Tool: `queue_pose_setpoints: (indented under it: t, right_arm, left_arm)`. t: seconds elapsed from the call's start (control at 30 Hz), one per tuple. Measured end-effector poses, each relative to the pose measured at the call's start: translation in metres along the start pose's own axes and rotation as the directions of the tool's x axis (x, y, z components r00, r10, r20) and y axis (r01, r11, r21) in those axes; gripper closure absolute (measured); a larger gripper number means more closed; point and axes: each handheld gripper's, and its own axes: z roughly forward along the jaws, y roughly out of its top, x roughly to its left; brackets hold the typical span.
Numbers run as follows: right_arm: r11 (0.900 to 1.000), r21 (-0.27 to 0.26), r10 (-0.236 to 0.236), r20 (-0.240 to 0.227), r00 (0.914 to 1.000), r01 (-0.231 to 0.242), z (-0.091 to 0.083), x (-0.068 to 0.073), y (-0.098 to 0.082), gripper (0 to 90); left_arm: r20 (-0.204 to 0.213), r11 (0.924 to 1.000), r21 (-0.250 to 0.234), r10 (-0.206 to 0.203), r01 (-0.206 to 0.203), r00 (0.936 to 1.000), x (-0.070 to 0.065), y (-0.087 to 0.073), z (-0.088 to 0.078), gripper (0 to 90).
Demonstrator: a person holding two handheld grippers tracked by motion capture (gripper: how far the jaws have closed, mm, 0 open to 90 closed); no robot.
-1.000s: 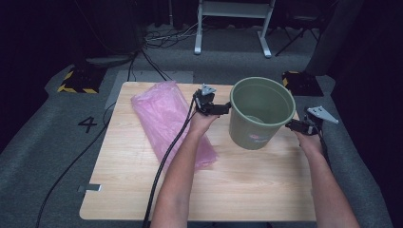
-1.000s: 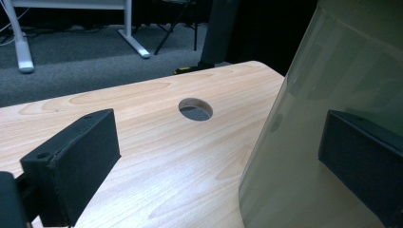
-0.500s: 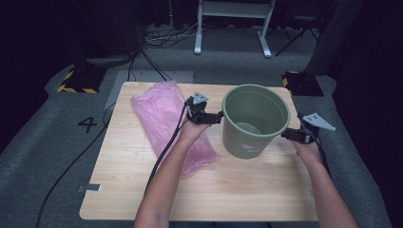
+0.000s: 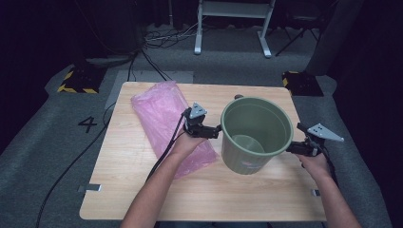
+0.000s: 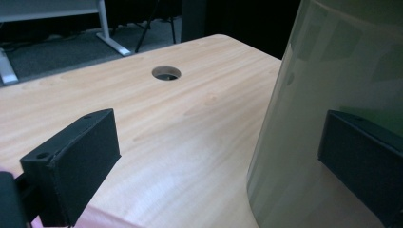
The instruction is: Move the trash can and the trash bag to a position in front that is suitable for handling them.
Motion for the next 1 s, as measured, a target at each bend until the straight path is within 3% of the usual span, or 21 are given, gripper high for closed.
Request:
queue_pose_setpoints:
  t: [0.17,0.37,0.63,0.77,1.0]
  right_arm:
    - [1.000,0.002,-0.031,0.043,0.9986,0.031,-0.008,0.014,-0.003,3.6]
    - [1.000,-0.001,-0.027,0.007,0.9996,0.027,-0.012,0.033,-0.006,4.2]
    - [0.999,0.015,-0.035,-0.005,0.9994,0.035,-0.010,0.065,-0.004,3.9]
    - [0.999,0.031,-0.021,-0.013,0.9997,0.022,-0.006,0.073,-0.002,3.8]
    - [0.999,0.033,-0.012,-0.032,0.9994,0.013,0.002,0.088,-0.001,3.6]
  left_arm:
    - [-0.016,0.9999,0.009,-0.008,0.008,0.9998,-0.008,-0.009,-0.013,0.0]
    - [-0.018,0.9997,0.021,-0.010,0.010,0.9998,-0.006,-0.020,-0.032,0.0]
    - [-0.053,0.9974,0.026,-0.066,0.068,0.9964,-0.002,-0.037,-0.066,0.0]
    - [-0.070,0.9980,0.026,-0.055,0.057,0.9961,0.001,-0.041,-0.073,0.0]
    - [-0.084,0.9964,0.029,-0.077,0.080,0.9935,0.010,-0.046,-0.084,0.0]
